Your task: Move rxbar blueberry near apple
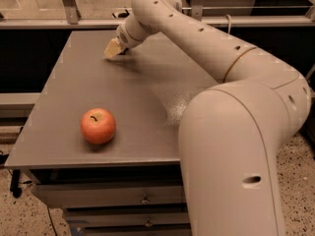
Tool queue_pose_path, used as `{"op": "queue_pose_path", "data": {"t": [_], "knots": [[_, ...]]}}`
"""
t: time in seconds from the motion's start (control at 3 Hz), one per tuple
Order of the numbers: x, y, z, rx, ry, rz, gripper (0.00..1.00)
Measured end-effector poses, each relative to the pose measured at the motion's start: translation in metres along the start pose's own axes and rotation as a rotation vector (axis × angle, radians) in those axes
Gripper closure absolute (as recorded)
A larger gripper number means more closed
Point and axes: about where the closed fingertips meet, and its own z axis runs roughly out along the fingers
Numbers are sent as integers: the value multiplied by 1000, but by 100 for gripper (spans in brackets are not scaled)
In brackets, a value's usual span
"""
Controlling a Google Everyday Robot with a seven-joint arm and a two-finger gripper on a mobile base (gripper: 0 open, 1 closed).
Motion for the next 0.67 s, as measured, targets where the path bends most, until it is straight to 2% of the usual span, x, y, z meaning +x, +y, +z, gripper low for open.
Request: {"op": "queue_pose_path", "data": {"t": [0.67], "knots": [[3, 3, 0, -1, -5, -4, 88]]}}
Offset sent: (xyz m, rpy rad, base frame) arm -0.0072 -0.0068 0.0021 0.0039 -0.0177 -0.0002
